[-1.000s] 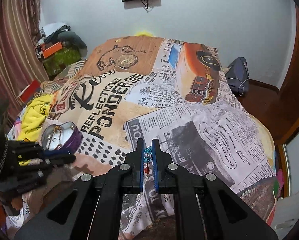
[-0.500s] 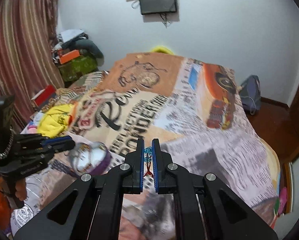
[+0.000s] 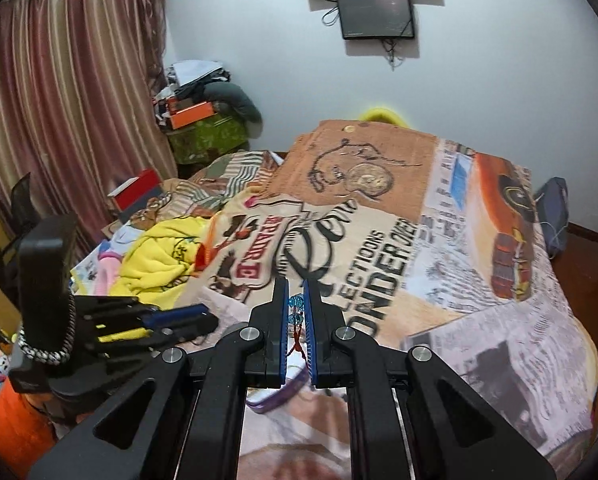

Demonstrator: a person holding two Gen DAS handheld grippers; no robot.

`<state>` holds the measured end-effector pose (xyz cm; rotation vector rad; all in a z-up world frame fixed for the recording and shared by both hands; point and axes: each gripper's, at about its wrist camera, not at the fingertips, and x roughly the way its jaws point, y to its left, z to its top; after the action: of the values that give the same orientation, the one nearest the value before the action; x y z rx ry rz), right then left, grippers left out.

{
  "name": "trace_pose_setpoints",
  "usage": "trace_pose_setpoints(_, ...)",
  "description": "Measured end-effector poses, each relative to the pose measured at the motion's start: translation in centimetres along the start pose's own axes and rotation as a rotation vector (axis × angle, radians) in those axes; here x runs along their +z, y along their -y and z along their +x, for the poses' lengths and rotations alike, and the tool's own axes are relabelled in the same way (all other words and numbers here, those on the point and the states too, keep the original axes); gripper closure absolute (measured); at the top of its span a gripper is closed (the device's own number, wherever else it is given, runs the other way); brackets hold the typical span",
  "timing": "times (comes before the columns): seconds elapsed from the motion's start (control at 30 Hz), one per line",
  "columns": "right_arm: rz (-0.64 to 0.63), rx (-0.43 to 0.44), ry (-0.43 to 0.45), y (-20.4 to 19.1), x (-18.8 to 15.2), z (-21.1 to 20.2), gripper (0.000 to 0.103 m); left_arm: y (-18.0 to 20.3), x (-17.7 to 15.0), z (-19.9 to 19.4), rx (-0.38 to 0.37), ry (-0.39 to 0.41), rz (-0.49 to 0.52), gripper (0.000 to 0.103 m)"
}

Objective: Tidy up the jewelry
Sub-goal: 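Carry the red-string bracelet with both tools over the heart tin, then lower the bracelet into the heart tin and open both tools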

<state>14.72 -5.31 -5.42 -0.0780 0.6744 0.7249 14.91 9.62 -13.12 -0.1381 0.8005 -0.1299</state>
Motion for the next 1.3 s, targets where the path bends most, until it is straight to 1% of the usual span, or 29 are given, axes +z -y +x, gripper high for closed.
trace_pose_setpoints(0.13, 0.0, 0.021, -0.023, -0.7, -0.1, 1.2, 0.096, -0.3, -0.6, 1.2, -0.023, -0.029, -0.014, 0.093)
trace_pose_setpoints(0.3, 0.0, 0.025, -0.056, -1.0, -0.4, 2.6, 0.096, 0.0, -1.1, 2.8, -0.057, -0.062, -0.009, 0.093)
trace_pose_setpoints(0.43, 0.001, 0.028, -0.084, -1.1, -0.7, 3.7, 0.096, 0.4, -1.3, 3.3, -0.061, -0.073, 0.008, 0.093)
trace_pose_setpoints(0.53, 0.003, 0.032, -0.099, -1.3, -0.9, 4.4, 0.096, 0.1, -1.3, 3.2, -0.043, -0.068, 0.006, 0.093)
trace_pose_setpoints(0.6, 0.005, 0.036, -0.109, -1.4, -1.1, 4.9, 0.096, -0.4, -1.2, 2.9, -0.03, -0.058, -0.011, 0.087)
trace_pose_setpoints(0.67, 0.011, 0.041, -0.122, -1.5, -1.2, 5.5, 0.096, -1.2, -1.2, 2.4, 0.001, -0.042, -0.031, 0.081)
trace_pose_setpoints(0.77, 0.023, 0.059, -0.148, -1.6, -1.6, 6.3, 0.096, -2.2, -1.1, 1.9, 0.026, -0.035, -0.048, 0.081)
trace_pose_setpoints(0.87, 0.028, 0.08, -0.175, -1.9, -2.1, 7.0, 0.096, -3.0, -1.3, 1.5, 0.052, -0.031, -0.059, 0.077)
trace_pose_setpoints(0.93, 0.022, 0.087, -0.194, -2.3, -2.5, 7.4, 0.096, -3.2, -1.4, 1.4, 0.068, -0.031, -0.059, 0.077)
trace_pose_setpoints(1.07, 0.004, 0.08, -0.222, -2.7, -3.3, 8.1, 0.096, -3.1, -1.6, 1.2, 0.08, -0.028, -0.052, 0.076)
trace_pose_setpoints(1.13, -0.009, 0.067, -0.234, -2.8, -3.7, 8.3, 0.096, -2.9, -1.6, 1.0, 0.087, -0.021, -0.043, 0.072)
trace_pose_setpoints(1.17, -0.016, 0.059, -0.237, -2.9, -3.8, 8.3, 0.096, -2.8, -1.6, 0.9, 0.093, -0.018, -0.038, 0.068)
trace_pose_setpoints(1.23, -0.034, 0.043, -0.241, -3.0, -4.0, 8.3, 0.096, -2.5, -1.6, 0.6, 0.11, -0.007, -0.025, 0.066)
trace_pose_setpoints(1.3, -0.05, 0.028, -0.251, -3.0, -4.2, 8.2, 0.096, -2.3, -1.5, 0.3, 0.118, -0.001, -0.022, 0.062)
